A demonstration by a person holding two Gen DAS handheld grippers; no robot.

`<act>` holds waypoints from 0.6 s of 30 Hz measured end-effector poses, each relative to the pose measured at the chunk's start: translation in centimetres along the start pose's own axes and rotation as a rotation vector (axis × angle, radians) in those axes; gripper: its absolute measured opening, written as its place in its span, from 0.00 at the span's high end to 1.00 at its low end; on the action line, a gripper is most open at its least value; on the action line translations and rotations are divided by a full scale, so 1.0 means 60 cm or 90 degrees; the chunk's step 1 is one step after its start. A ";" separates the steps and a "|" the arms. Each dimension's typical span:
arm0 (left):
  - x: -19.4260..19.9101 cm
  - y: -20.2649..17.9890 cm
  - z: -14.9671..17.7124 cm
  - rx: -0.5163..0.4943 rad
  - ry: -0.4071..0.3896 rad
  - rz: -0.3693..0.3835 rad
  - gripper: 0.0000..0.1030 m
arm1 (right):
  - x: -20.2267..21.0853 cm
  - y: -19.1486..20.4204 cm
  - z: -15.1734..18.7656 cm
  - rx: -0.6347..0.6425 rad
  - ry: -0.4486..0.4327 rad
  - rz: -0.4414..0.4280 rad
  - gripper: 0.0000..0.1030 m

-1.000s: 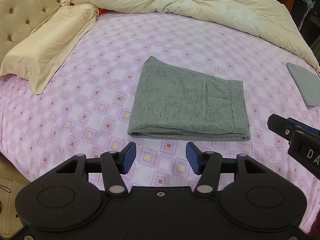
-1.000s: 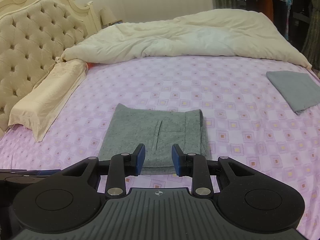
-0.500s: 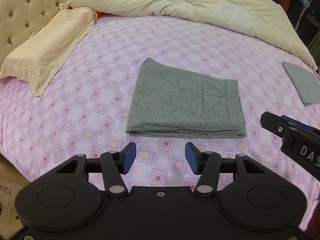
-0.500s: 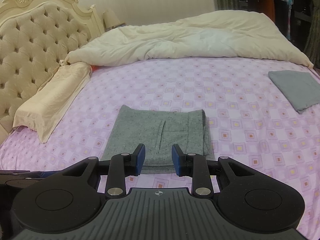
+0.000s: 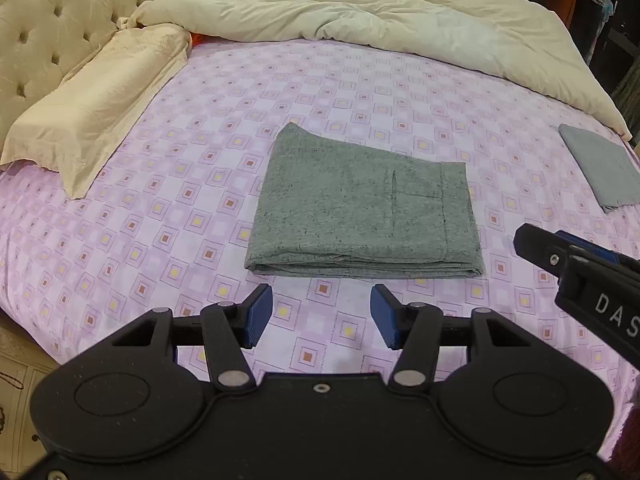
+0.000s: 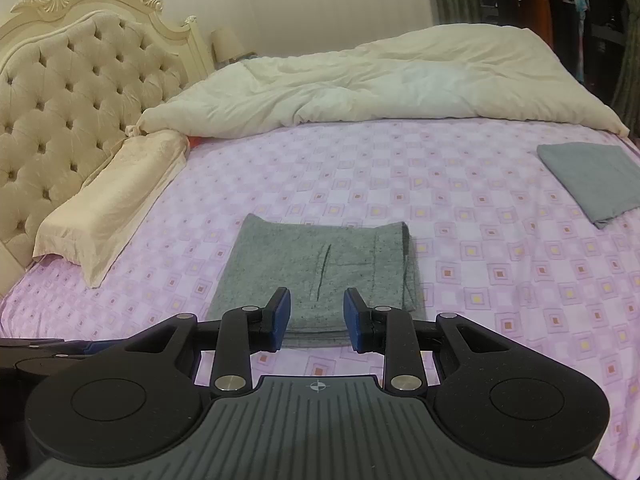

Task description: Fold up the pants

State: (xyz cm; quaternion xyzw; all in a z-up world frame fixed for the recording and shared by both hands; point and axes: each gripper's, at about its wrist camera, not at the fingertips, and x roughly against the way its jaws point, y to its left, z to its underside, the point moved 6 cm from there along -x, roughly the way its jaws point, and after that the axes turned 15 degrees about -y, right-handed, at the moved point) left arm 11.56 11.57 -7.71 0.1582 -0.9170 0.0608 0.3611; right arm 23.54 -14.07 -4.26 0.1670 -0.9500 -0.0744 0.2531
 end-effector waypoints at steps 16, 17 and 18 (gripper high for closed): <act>0.006 -0.015 0.004 0.000 0.001 -0.009 0.42 | 0.002 -0.011 0.002 -0.003 0.009 -0.026 0.72; 0.007 -0.016 0.005 0.001 0.002 -0.010 0.42 | 0.001 -0.012 0.002 -0.004 0.011 -0.027 0.72; 0.007 -0.017 0.005 0.002 0.002 -0.012 0.42 | 0.000 -0.013 0.002 -0.005 0.012 -0.028 0.72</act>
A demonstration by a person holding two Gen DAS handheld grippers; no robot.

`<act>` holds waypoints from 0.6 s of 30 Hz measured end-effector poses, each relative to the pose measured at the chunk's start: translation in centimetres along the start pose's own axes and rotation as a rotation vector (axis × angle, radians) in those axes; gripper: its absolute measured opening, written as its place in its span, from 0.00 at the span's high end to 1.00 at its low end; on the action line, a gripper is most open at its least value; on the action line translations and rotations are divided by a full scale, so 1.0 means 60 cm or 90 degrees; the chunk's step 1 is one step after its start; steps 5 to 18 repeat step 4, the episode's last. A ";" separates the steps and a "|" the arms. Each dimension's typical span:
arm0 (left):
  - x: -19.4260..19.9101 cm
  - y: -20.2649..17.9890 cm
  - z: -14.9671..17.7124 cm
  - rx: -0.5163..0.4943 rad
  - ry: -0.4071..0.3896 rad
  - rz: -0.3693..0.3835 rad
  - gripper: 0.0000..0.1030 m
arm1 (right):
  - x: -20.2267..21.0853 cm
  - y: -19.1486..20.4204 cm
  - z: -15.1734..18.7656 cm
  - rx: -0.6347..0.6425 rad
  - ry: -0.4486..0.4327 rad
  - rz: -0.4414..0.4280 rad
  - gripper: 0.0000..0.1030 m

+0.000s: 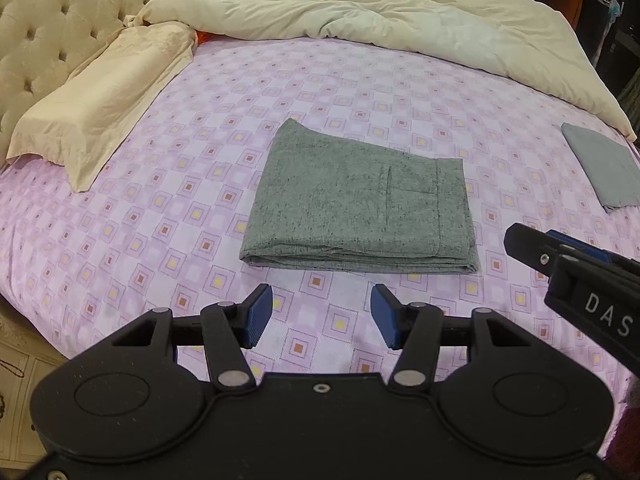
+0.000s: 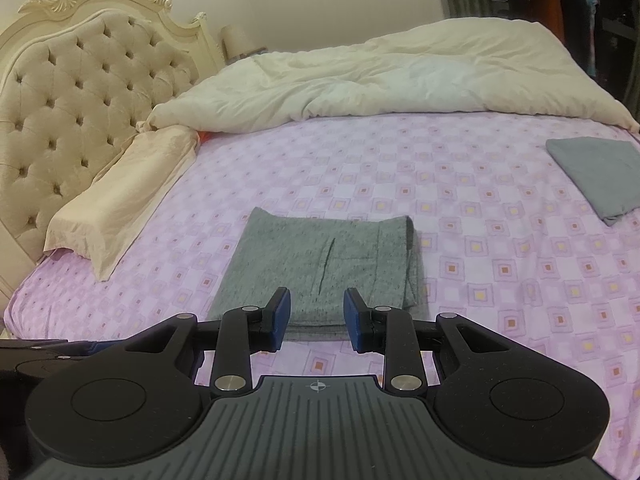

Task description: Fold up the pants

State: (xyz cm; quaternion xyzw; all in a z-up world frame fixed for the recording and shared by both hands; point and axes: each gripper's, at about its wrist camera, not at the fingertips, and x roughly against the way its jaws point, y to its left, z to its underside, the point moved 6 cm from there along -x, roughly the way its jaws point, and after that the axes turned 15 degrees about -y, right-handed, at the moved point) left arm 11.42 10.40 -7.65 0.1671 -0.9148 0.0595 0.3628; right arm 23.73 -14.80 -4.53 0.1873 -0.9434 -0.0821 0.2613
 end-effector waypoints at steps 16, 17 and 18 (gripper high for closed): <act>-0.002 -0.002 0.001 -0.006 0.003 -0.002 0.42 | -0.006 -0.002 0.001 -0.005 0.007 -0.002 0.72; -0.002 -0.002 0.001 -0.006 0.003 -0.002 0.42 | -0.006 -0.002 0.001 -0.005 0.007 -0.002 0.72; -0.002 -0.002 0.001 -0.006 0.003 -0.002 0.42 | -0.006 -0.002 0.001 -0.005 0.007 -0.002 0.72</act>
